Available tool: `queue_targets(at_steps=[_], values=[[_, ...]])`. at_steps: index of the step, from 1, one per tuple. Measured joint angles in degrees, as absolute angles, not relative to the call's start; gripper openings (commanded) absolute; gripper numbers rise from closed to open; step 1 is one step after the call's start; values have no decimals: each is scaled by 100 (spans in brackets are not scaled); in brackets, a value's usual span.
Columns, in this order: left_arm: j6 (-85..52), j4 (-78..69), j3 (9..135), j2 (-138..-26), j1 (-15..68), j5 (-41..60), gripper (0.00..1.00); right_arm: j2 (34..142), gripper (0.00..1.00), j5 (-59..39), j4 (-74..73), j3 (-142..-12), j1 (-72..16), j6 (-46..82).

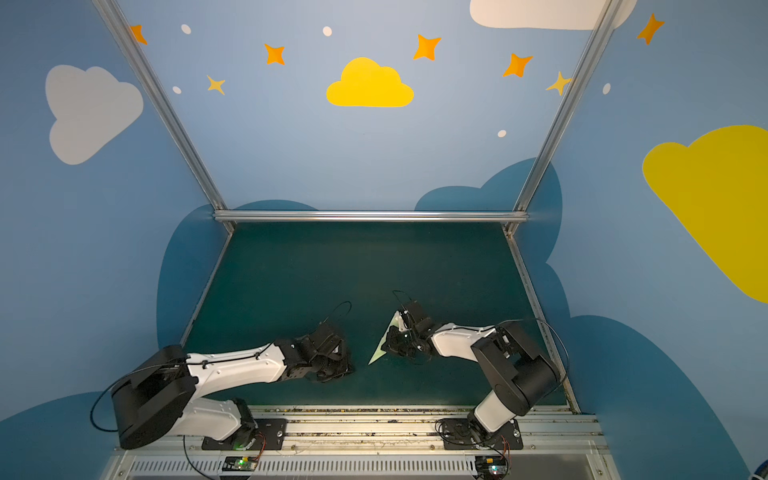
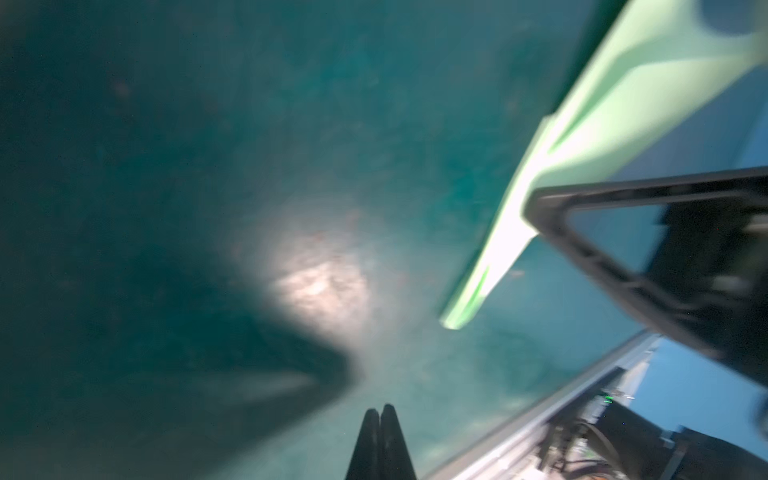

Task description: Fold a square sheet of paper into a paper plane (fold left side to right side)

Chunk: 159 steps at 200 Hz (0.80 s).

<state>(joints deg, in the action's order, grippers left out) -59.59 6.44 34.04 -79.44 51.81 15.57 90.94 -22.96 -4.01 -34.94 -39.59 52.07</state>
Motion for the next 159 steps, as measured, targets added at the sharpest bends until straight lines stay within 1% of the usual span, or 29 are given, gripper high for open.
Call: queue_targets(at_steps=[73, 159], values=[[-6676, -115, 4222, -8840, 5188, 1570, 3, 9096, 0, -2274, -397, -3496, -3975, 5229], [-7074, -454, 4493, -9682, 5205, 1485, 3, 9109, 0, -2257, -364, -3520, -3986, 5256]])
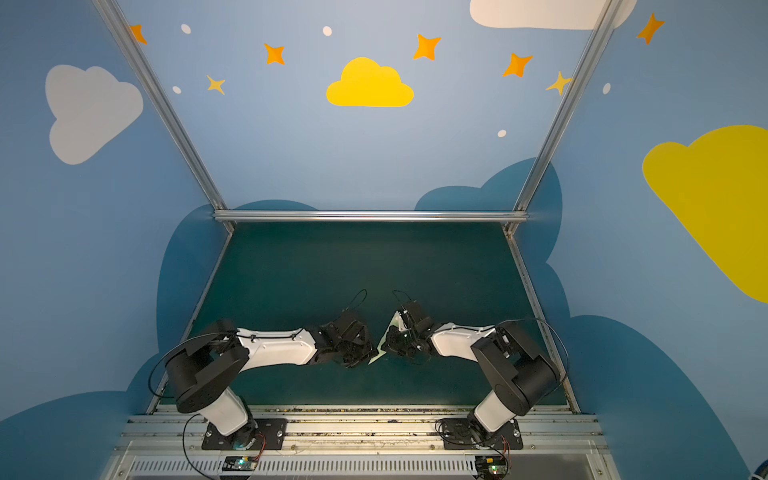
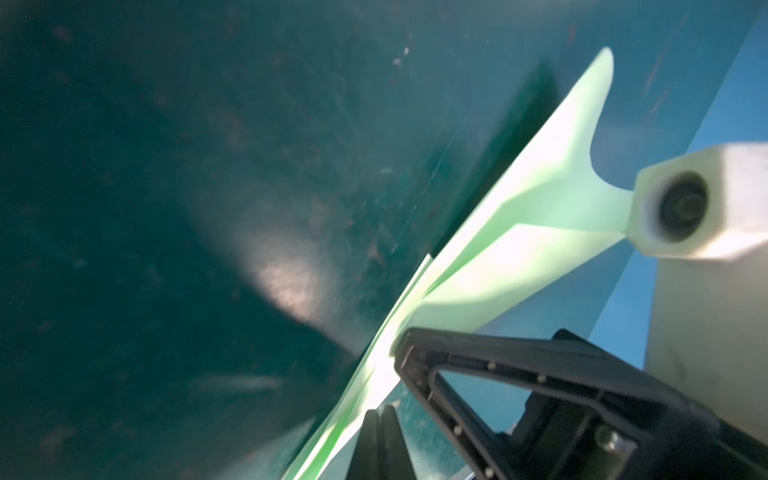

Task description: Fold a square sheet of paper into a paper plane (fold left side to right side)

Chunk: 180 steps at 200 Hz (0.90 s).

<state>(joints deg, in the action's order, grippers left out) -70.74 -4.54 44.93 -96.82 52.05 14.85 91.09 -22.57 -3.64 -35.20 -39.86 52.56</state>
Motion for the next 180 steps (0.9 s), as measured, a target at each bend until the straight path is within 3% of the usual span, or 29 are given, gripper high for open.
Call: queue_targets(at_steps=[180], values=[[-7070, -639, 4386, -9802, 5236, 1422, 3, 9126, 0, -2252, -408, -3520, -3999, 5275]])
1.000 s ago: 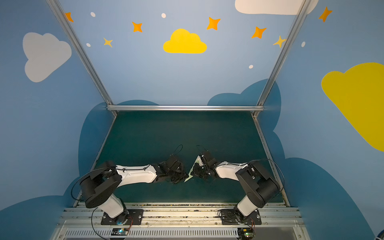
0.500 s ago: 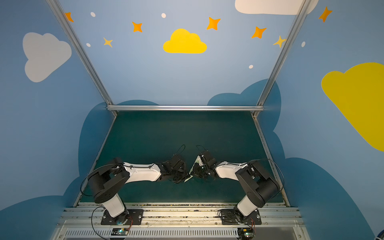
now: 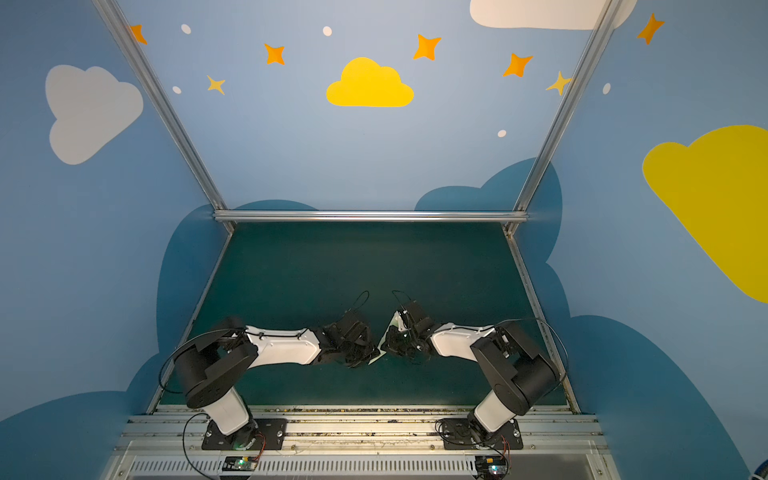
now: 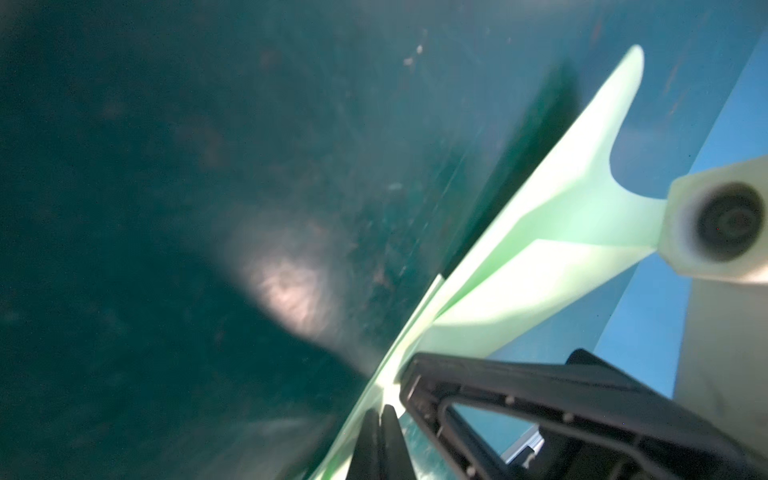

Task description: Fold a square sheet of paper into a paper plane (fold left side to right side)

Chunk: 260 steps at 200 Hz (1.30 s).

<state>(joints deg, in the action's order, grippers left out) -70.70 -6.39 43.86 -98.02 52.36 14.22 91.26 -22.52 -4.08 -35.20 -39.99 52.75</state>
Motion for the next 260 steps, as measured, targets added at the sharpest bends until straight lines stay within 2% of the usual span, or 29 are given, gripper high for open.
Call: queue_targets(at_steps=[118, 173, 260], values=[[-7070, -593, 3562, -9037, 5358, 1299, 3, 9126, 0, -2224, -421, -3518, -4012, 5334], [-6908, -40, 3457, -8602, 5393, 1299, 3, 9126, 0, -2224, -451, -3503, -4014, 5360], [-6654, -222, 4421, -9356, 5391, 1387, 4, 9126, 0, -2224, -478, -3492, -4014, 5380]])
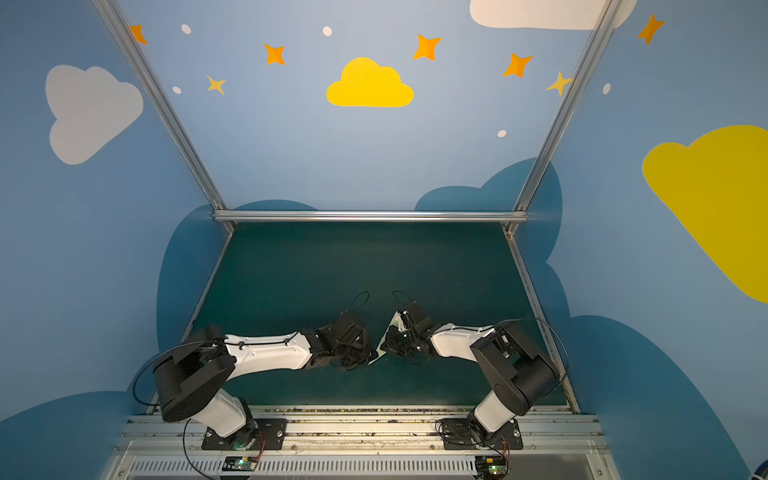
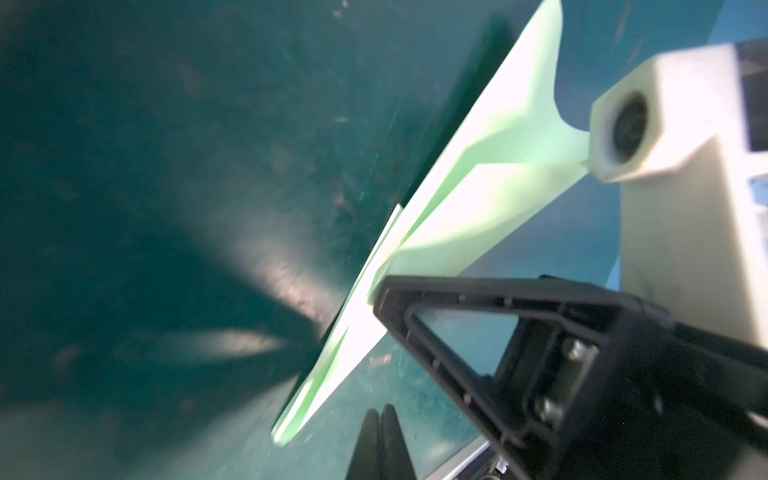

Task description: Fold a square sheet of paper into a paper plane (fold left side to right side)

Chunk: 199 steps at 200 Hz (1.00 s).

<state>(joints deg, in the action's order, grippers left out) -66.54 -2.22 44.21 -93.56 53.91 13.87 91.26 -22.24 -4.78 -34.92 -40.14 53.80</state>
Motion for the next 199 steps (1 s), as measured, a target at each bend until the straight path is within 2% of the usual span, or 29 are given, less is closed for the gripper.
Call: queue_targets(at_steps=[72, 147, 199], values=[[-6495, -285, 4759, -9946, 5286, 1448, 3, 9107, 0, -2222, -582, -3422, -4014, 5387], [-6512, -580, 4525, -9931, 5284, 1490, 3, 9100, 0, -2220, -613, -3404, -4016, 5402], [-6558, -729, 3953, -9474, 5288, 1483, 3, 9098, 0, -2211, -613, -3404, -4023, 5402]])
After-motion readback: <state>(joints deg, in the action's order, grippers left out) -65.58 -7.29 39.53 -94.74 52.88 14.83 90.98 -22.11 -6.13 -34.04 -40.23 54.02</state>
